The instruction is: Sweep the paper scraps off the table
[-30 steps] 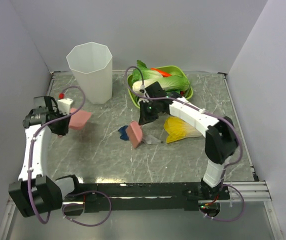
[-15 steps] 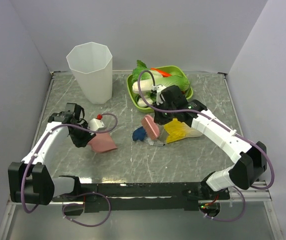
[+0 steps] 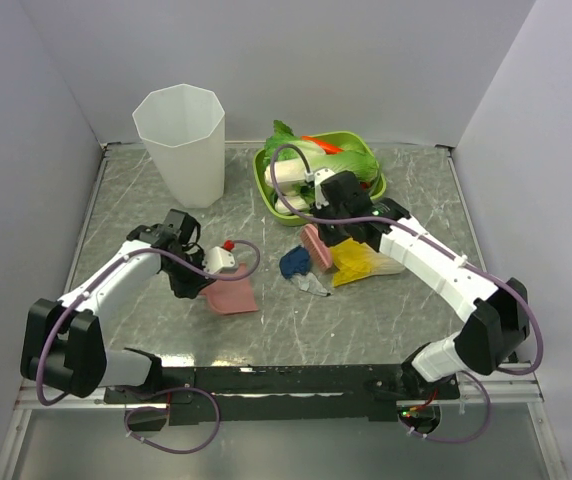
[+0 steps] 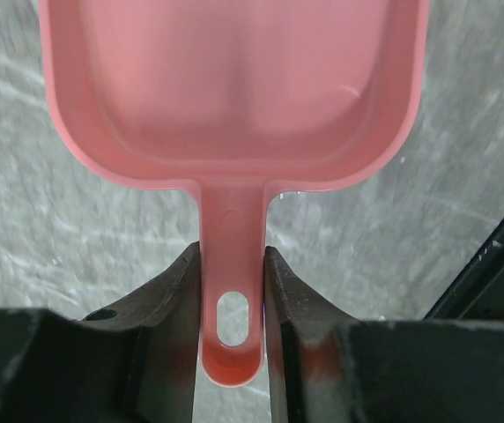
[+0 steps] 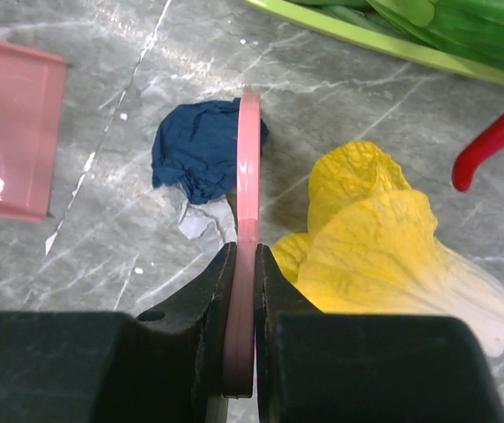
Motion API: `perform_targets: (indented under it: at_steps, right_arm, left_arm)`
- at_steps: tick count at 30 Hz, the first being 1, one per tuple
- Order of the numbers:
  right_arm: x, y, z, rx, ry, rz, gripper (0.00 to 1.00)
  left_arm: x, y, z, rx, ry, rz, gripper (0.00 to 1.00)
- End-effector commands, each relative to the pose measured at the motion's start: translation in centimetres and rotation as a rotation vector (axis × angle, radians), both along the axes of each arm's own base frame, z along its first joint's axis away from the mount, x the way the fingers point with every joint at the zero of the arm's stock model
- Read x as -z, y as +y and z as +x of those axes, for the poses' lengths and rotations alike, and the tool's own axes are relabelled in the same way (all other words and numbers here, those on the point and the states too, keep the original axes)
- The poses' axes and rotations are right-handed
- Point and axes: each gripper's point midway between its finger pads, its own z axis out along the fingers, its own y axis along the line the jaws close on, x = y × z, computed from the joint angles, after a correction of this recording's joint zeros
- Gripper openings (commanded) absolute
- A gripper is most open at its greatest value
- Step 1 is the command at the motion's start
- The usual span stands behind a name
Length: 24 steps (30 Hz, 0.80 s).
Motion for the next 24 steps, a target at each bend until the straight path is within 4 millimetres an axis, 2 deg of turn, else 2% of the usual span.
perform_targets:
  at_steps: [1,7,13,17,22,24]
  right_arm:
    - [-1.1,1.6,2.3,-0.008,-0.050,0.018,0.00]
    - [-0.9,4.3,3.1,-0.057,-0.042,0.021,0.00]
    - [-1.5,7.8,2.0,-0.133,-0.018,0.068,0.00]
    - [-2.0,9.7,0.6,-0.184,0.029,0.147,0.00]
    - [-1.6,10.6,-0.7,-0.218,0.084,0.208,0.00]
    - [-1.3,10.8,-1.0,-0.230,0.100,0.212,0.00]
  left_arm:
    - [0.5,-1.8,0.2,0.001,-0.004,-0.036,0.01]
    - [0.7,-2.5,0.4,-0.016,-0.002,-0.038,0.01]
    - [0.9,-3.0,0.8,-0.034,-0.009,-0.053,0.01]
    - [1.1,-3.6,1.0,-0.044,-0.004,-0.073,0.02]
    - [1.3,-4.3,1.3,-0.050,-0.014,-0.101,0.15]
    - [1.4,-4.4,1.5,-0.056,-0.019,-0.107,0.29]
